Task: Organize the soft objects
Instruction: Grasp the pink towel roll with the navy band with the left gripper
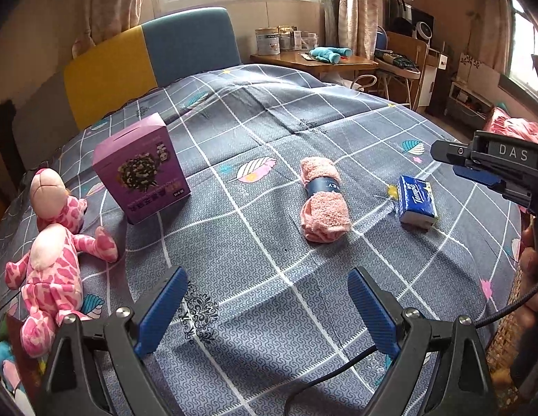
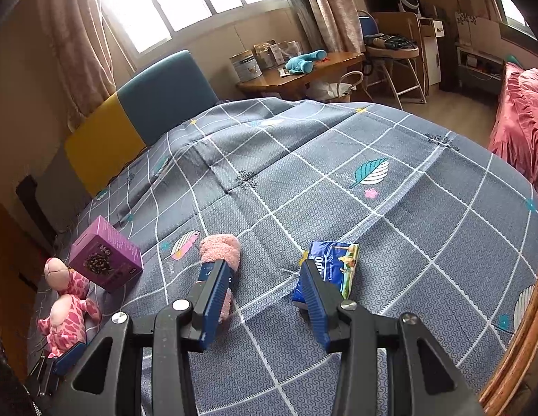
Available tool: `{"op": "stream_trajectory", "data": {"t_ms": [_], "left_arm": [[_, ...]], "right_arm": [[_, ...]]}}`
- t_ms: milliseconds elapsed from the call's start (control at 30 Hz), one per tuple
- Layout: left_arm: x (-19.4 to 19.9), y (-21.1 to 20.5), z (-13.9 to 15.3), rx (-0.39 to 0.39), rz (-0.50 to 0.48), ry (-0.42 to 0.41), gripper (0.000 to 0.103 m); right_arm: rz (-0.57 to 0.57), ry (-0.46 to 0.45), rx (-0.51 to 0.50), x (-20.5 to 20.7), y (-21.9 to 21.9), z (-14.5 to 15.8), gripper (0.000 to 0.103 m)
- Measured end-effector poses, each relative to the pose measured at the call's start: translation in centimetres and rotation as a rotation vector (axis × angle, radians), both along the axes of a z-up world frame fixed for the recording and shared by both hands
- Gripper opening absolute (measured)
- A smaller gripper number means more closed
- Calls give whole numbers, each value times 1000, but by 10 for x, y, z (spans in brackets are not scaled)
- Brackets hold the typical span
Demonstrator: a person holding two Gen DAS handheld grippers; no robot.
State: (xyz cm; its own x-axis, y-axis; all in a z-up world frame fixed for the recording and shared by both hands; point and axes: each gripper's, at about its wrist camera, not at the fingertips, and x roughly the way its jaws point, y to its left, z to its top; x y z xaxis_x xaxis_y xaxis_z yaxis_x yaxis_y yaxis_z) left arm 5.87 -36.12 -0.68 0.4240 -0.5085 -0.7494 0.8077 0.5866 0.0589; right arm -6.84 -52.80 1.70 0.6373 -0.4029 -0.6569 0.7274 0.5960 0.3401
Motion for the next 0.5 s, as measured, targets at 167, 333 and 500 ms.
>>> {"op": "stream_trajectory", "data": {"t_ms": [167, 333, 500], "left_arm": [[6, -16, -4, 7, -16, 16, 92], [15, -37, -8, -4, -41, 61, 87], [26, -61, -12, -41, -48, 137, 86]], "right_arm": [[-3, -4, 11, 0, -1, -1, 43], [-4, -13, 25, -1, -2, -3, 43], [-2, -17, 27, -1, -2, -3, 43]]}}
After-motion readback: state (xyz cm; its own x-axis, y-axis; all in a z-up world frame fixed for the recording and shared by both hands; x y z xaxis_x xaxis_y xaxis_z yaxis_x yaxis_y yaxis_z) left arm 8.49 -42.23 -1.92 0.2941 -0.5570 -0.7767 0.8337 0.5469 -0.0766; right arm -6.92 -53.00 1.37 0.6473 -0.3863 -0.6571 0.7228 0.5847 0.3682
